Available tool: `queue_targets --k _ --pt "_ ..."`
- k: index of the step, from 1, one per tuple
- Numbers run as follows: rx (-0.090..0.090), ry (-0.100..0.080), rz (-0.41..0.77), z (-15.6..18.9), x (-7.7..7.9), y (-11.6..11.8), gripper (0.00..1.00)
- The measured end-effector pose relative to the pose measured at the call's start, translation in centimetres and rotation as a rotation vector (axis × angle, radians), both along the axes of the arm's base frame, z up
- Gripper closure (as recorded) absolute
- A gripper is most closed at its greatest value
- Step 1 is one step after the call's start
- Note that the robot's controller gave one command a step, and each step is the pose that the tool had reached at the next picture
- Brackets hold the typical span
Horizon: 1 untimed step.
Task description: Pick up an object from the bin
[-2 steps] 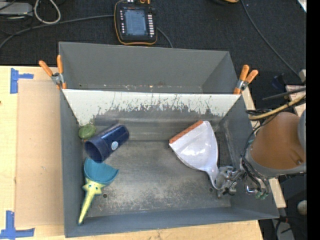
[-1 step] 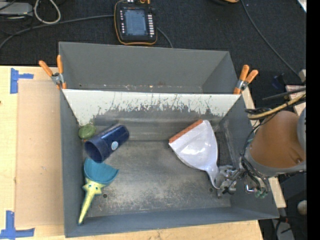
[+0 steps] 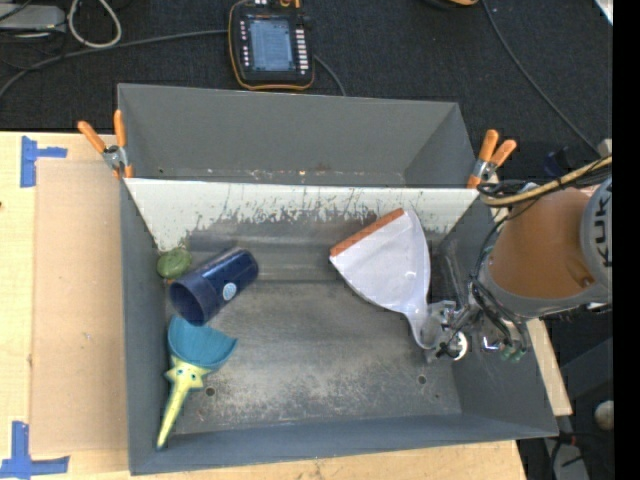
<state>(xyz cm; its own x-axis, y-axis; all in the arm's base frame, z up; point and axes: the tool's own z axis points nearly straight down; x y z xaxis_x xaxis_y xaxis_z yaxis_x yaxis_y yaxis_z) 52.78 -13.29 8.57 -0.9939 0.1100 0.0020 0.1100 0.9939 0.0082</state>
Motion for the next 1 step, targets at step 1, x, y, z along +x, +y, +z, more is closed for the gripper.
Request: queue_targets --k 1 --pt "0.000 0.005 -0.019 8.36 -3.33 -2.05 1.00"
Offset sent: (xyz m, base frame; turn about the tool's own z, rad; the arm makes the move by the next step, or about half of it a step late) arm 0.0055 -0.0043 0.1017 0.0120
